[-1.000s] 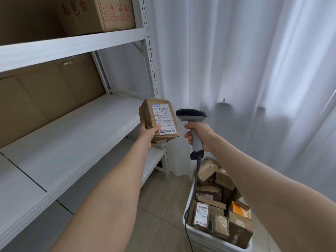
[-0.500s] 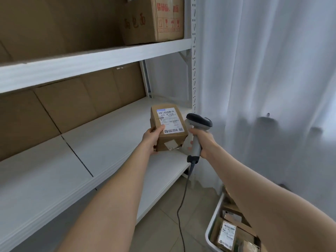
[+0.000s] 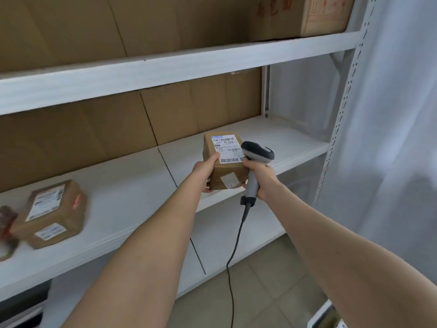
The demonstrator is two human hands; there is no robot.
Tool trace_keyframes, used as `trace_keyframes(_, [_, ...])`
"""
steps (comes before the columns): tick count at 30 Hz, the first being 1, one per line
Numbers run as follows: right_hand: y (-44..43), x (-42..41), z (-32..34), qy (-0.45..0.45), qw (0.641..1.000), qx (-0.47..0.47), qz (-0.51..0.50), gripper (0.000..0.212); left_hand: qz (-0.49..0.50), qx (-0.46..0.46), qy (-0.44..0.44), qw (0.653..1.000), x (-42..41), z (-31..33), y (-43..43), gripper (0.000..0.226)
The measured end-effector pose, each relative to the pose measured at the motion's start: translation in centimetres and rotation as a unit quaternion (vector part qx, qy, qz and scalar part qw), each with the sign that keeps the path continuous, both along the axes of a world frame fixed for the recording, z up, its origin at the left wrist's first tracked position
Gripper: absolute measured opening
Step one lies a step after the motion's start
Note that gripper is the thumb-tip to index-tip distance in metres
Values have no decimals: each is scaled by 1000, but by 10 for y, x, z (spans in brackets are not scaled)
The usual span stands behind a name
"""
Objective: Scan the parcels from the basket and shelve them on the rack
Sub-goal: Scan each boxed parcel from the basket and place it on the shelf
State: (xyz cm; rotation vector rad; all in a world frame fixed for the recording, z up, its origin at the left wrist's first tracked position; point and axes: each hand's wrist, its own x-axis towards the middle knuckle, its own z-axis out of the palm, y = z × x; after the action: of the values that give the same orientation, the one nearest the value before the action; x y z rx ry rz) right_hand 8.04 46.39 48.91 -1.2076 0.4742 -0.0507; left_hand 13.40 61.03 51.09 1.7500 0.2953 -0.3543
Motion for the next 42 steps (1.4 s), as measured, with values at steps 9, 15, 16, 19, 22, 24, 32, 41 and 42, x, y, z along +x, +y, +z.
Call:
trace_keyframes(9, [92,21,-16,5,990,37,138,29,149,35,31,988,-20,-4,95,54])
trace_keyframes(15, [164,37,-20,15,980,24,197,38,206,64,60,975,-19,-8,165,50])
trace_keyframes(16, [177,41,-21,13,979,24,202,38,212,68,66,973,-16,-8,177,47])
trace_keyframes(19, [214,54,-26,12,976,25,217,33,226,68,90,968,-5,-9,212,42])
trace_keyframes(22, [249,63,-30,17,972,33,231,19,247,72,113,960,7,-13,246,54])
trace_keyframes(24, [267,68,-31,16,969,40,242,15,260,80,121,955,12,-13,262,57])
trace_keyframes(32, [323,81,-38,9,964,34,262,16,261,153,88,949,34,-22,312,34])
trace_keyframes(41, [324,82,-37,28,971,-1,236,17,236,266,28,934,52,-25,318,35])
trace_keyframes(42, [321,83,-37,27,974,-6,224,19,244,279,25,928,54,-23,318,41])
